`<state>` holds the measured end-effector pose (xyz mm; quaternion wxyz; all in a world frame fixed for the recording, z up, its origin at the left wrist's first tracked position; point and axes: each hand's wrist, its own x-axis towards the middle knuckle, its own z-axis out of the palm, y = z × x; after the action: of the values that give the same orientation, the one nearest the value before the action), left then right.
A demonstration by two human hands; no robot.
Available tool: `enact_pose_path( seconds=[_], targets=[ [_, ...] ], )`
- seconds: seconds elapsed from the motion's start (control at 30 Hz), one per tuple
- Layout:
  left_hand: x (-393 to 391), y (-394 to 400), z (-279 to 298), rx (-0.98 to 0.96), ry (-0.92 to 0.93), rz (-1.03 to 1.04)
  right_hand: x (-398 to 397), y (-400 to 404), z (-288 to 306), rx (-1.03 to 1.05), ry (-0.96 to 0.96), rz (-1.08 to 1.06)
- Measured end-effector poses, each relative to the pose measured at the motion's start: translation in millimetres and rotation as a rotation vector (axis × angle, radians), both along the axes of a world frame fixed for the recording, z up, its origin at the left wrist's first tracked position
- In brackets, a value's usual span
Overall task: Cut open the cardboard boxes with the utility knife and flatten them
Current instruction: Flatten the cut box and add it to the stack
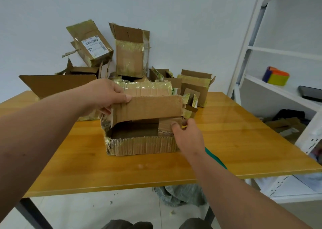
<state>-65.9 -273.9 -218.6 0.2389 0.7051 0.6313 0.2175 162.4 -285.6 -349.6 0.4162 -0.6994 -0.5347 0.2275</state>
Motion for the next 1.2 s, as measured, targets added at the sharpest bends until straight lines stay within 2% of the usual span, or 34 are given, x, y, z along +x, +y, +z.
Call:
enact_pose_path(
  seconds=[0.07,0.23,0.33,0.4,0.57,0.87,1.2],
  targets=[
    [-3,4,5,0.06,0.126,0.029,-4,2,0,-0.008,-0.015,-0.005],
    [13,2,2,0.352,0.526,0.113,-12,2,0,-0.025,-0.041,-0.055],
    [21,-2,-11,0.424,0.779,0.062,-15,3,0,-0.032,-0.068,-0.094],
    [21,-2,-22,0.453,0.877,0.004,-18,6,0,0.0,-0.088,-0.142],
    [24,-10,-38,0.416,0.815,-0.004,-31,10,2,0.136,-0.131,-0.205],
    [17,-16,-69,0.451,0.787,0.021,-47,9,-9,0.12,-0.231,-0.268],
    [6,-14,-75,0.323,0.7,-0.03,-32,-5,0,0.079,-0.151,-0.008]
  ],
)
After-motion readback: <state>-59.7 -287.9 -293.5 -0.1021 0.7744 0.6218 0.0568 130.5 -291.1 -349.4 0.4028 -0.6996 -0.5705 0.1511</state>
